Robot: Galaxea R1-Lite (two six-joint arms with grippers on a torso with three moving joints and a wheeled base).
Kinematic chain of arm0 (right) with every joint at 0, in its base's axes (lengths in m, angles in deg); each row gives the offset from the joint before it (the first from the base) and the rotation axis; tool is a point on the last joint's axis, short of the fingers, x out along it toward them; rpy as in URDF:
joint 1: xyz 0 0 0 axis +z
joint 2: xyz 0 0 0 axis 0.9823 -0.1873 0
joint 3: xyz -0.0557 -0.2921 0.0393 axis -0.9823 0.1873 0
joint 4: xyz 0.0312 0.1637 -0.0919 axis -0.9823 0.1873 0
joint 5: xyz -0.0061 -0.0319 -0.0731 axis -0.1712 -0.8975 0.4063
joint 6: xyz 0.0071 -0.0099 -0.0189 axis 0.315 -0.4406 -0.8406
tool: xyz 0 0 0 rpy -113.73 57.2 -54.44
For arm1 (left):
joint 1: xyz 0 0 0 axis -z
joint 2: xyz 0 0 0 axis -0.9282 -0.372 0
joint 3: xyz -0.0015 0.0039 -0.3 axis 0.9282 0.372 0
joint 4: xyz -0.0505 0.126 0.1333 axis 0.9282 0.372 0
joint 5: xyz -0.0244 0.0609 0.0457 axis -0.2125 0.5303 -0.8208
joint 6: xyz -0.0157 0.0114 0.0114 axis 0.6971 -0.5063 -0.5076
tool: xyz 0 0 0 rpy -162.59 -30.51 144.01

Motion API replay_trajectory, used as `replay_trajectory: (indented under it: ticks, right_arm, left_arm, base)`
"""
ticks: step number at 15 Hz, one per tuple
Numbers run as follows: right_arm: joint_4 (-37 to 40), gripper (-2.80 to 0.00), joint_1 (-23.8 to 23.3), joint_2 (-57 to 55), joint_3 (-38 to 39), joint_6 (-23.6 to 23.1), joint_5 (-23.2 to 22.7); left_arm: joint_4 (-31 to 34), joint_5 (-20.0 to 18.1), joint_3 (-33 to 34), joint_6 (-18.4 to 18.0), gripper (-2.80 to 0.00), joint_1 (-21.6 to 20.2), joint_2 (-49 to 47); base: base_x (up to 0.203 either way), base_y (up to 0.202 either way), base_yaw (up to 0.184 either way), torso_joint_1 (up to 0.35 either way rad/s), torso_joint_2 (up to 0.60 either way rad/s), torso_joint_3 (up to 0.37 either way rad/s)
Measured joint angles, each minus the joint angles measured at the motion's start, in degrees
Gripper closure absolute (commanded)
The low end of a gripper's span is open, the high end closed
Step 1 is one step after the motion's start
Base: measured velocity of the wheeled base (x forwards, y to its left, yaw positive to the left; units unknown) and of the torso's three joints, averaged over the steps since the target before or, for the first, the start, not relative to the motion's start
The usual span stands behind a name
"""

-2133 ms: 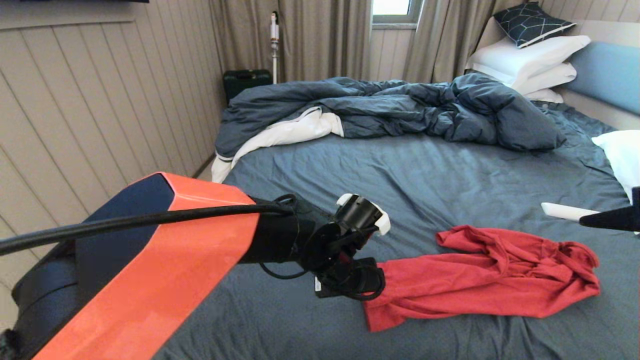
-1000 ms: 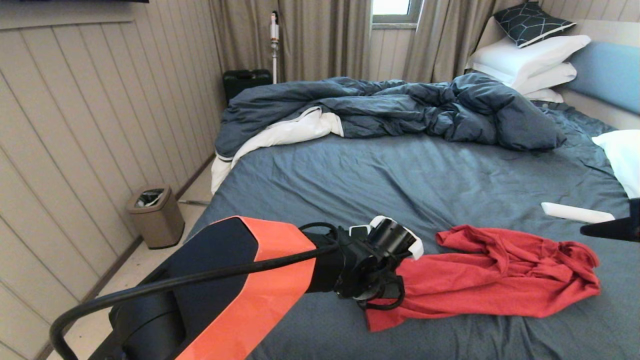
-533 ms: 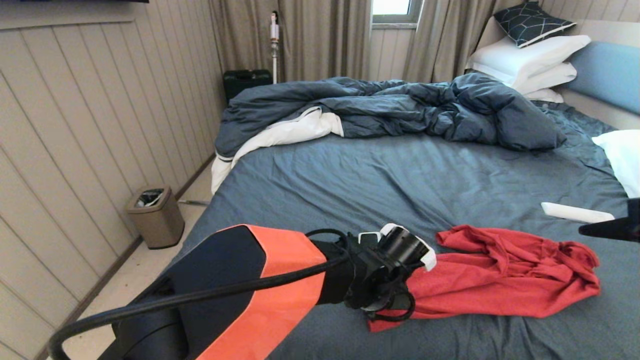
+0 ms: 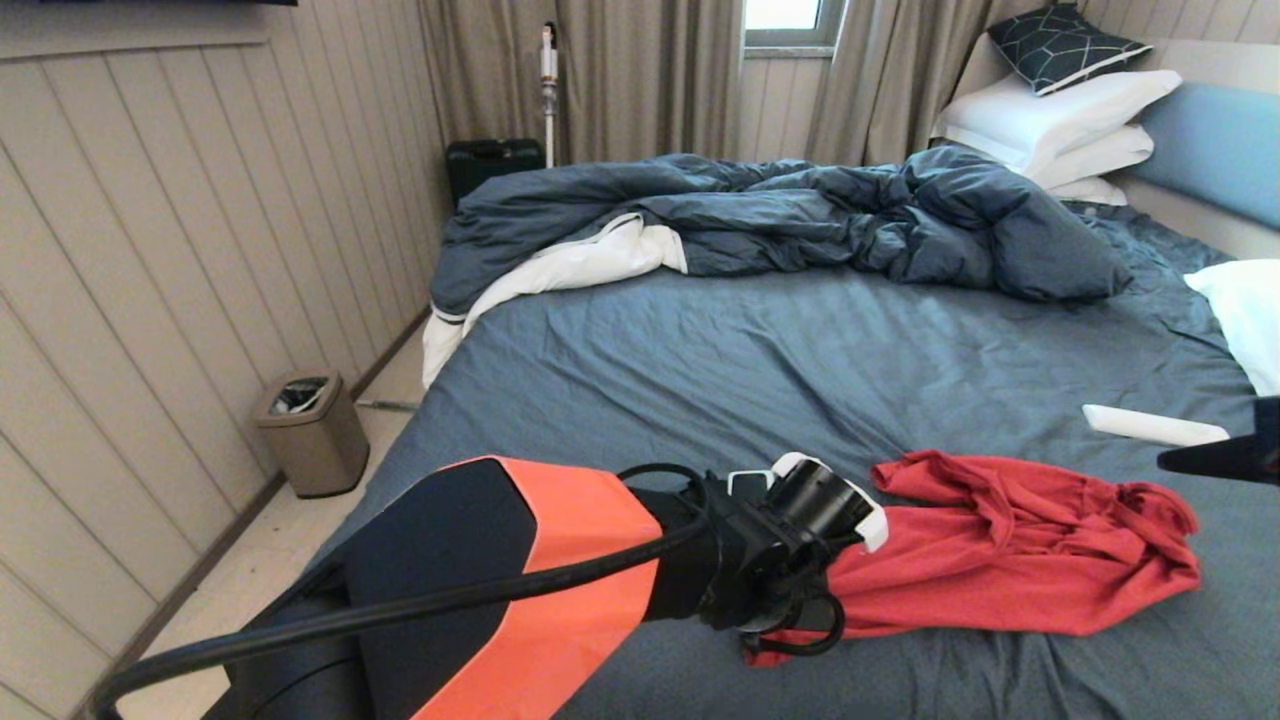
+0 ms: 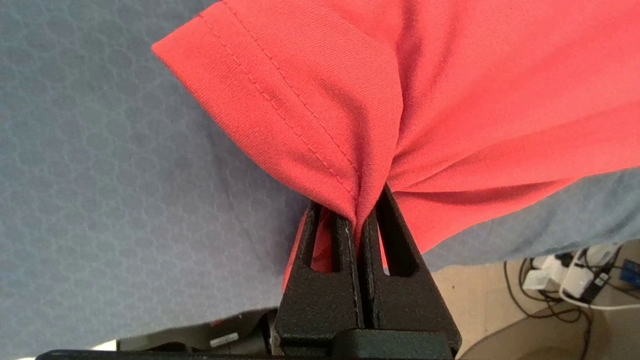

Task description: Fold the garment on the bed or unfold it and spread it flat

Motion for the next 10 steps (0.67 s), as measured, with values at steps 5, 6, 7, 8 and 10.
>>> replay_trajectory:
  ticks: [5, 6, 7, 8, 10]
  right_arm:
    - [0.0, 0.0, 0.0, 0.2, -0.1, -0.1, 0.1]
    - [0.0, 0.0, 0.1, 0.2, -0.1, -0.1, 0.1]
    - [0.0, 0.0, 0.0, 0.2, 0.0, -0.1, 0.1]
    - [0.0, 0.0, 0.0, 0.1, 0.0, -0.1, 0.1]
    - [0.0, 0.0, 0.0, 0.0, 0.1, -0.1, 0.1]
  left_arm:
    - [4.8, 0.4, 0.8, 0.0, 0.0, -4.7, 3.0]
    - [5.7, 0.3, 1.6, 0.0, 0.0, -6.5, 4.0]
    - [6.3, 0.2, 3.2, -0.1, 0.0, -8.5, 5.5]
    - [6.6, 0.0, 5.3, -0.4, 0.0, -10.4, 7.1]
    - [6.5, -0.4, 10.4, -2.3, 0.0, -14.3, 10.8]
  base:
    - [0.0, 0.0, 0.0, 0.0, 0.0, 0.0]
    - [0.0, 0.0, 0.0, 0.0, 0.0, 0.0]
    - [0.0, 0.0, 0.0, 0.0, 0.0, 0.0]
    - [0.0, 0.0, 0.0, 0.0, 0.0, 0.0]
    - [0.0, 0.0, 0.0, 0.0, 0.0, 0.0]
